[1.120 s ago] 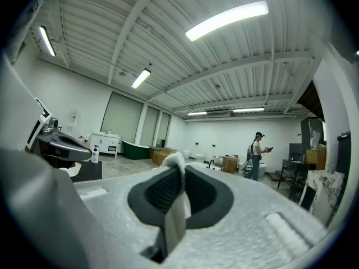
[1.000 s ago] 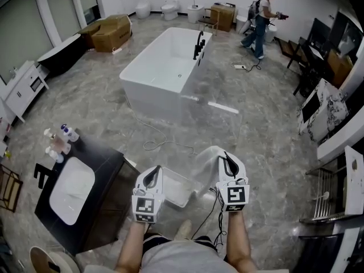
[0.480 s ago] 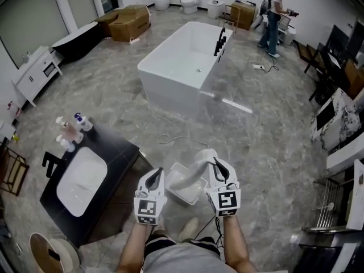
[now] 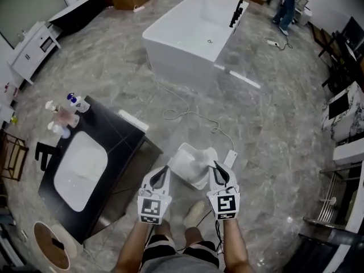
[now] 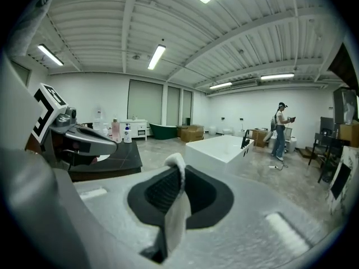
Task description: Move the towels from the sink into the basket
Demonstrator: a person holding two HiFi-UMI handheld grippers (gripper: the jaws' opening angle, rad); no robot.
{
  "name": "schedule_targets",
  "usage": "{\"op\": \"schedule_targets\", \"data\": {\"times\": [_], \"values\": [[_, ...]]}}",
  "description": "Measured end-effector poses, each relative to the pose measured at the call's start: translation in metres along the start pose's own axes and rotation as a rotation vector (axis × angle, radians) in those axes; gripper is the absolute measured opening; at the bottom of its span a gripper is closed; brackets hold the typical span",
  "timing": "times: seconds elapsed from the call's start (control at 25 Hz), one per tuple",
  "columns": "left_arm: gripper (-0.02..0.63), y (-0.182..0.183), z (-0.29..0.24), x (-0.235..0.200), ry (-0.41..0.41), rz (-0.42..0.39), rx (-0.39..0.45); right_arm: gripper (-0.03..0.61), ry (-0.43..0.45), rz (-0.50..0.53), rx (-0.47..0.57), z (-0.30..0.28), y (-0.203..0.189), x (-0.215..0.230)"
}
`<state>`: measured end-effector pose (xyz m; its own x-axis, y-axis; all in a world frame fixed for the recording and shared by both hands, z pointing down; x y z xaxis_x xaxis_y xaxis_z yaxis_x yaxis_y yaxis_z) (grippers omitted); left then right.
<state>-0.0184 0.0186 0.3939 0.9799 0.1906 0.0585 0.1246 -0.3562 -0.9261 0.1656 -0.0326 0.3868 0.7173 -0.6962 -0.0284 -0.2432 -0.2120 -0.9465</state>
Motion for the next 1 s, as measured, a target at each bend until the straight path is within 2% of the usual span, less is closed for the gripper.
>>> {"op": "schedule_targets", "data": {"times": [0.08,0.48,0.76,0.88,1.0], "values": [[0.009,-0.019,-0.015,-0.004,-0.021,-0.013,-0.014,0.015,-0.002,-0.012,-0.022,-0.015,-0.02,0.0],[0.009,-0.118,-0.086,-0.007,-0.09,0.019,-0.12,0.016,-0.003,-0.07,-0.13,-0.081,-0.131,0.007],[0.009,-0.189,-0.14,-0.006,-0.107,0.028,-0.169,0.017,0.008,-0.107,-0.193,-0.128,-0.223,0.014],[0.009,-0.232,-0.165,-0.012,-0.119,-0.016,-0.185,0.017,0.027,-0.12,-0.231,-0.151,-0.267,0.011],[0.009,-0.271,-0.187,-0.015,-0.12,-0.022,-0.215,0.017,0.045,-0.136,-0.273,-0.17,-0.312,0.008]]}}
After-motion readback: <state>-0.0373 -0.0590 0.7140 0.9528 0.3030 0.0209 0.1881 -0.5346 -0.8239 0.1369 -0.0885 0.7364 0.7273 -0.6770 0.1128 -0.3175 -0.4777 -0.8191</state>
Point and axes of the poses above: the fingertips, and each gripper's own axes: z backward along the fingers, x to its right, y out of its top, the point moved 5 cm from there along z, backward along the fingers, and after that the axes turned 8 degrees about y, right-handed, at the moved point
